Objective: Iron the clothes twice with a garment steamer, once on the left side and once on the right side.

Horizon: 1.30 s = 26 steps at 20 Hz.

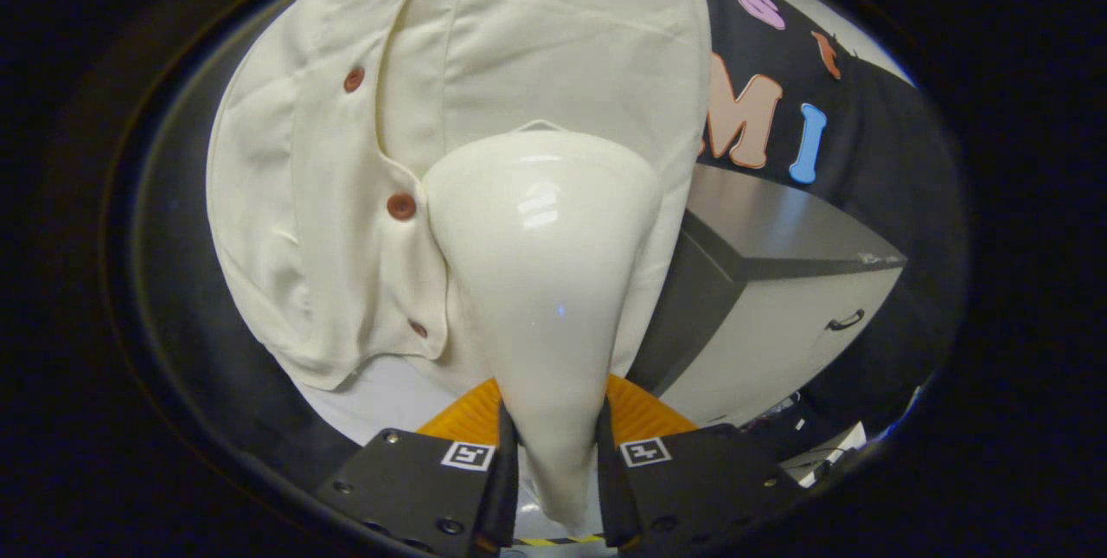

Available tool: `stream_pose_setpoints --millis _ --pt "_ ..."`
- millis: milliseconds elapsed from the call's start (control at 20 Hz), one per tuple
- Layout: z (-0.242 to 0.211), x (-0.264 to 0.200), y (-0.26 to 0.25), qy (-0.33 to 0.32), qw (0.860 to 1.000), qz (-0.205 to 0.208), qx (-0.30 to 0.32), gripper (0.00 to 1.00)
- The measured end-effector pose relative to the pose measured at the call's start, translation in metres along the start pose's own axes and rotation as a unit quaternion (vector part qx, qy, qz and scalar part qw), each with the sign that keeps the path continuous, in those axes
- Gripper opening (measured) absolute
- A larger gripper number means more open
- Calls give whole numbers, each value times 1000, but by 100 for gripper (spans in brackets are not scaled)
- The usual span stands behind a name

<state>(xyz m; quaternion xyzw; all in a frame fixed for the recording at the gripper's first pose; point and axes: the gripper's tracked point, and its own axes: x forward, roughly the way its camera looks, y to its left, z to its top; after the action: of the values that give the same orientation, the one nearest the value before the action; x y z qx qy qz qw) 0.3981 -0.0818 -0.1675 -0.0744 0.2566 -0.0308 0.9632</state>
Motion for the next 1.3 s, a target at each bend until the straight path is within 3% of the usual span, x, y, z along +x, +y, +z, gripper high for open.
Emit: stream_pose_setpoints --millis 400,750,1100,1300 --pt "-62 15 -6 59 998 -12 -2 39" --pt "-106 0 3 97 995 -5 -7 39" --pt "-114 -37 5 85 996 -7 0 39" --pt "-92 -72 0 49 999 -9 10 39"
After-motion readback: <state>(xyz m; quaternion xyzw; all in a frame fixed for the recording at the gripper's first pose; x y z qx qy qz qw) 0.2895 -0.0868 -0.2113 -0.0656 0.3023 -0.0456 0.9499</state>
